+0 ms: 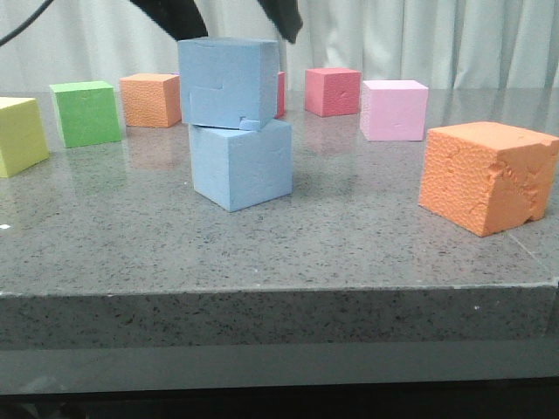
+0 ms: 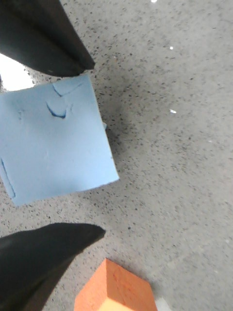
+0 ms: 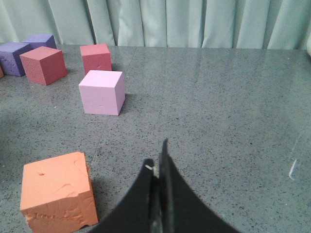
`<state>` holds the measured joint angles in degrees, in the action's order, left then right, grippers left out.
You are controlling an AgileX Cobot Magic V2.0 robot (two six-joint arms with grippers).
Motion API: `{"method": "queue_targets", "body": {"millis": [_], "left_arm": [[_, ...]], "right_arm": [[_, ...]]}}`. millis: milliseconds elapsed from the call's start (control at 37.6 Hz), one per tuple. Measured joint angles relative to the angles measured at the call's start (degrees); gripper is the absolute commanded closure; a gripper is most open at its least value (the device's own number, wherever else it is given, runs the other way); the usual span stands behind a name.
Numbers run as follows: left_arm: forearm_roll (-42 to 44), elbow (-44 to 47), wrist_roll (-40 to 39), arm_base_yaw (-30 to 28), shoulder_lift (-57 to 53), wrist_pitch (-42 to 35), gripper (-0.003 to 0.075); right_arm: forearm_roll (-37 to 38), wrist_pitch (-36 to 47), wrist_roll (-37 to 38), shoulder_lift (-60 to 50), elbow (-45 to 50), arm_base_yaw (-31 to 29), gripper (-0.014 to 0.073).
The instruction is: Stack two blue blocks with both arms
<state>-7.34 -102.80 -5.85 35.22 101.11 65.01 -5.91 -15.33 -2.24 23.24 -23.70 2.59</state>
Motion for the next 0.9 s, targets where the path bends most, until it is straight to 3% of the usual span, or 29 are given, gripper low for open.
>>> {"method": "queue_targets", "body": {"millis": [319,425,744,904], "left_arm": [[2.9,-5.5,0.0,0.0,0.0,2.4,0.0139],[3.8,-6.9,0.0,0.0,0.0,3.4,0.0232],[4.3,-7.4,0.0,0.0,0.0,4.3,0.0713],[4.5,-7.5,0.1,0.0,0.0,4.9,0.0741]], "right_arm": [[0.0,0.0,0.0,0.0,0.0,0.0,0.0662],[0.0,0.0,0.0,0.0,0.0,0.0,0.0662],[0.0,0.0,0.0,0.0,0.0,0.0,0.0662],[0.0,0.0,0.0,0.0,0.0,0.0,0.0662]]}}
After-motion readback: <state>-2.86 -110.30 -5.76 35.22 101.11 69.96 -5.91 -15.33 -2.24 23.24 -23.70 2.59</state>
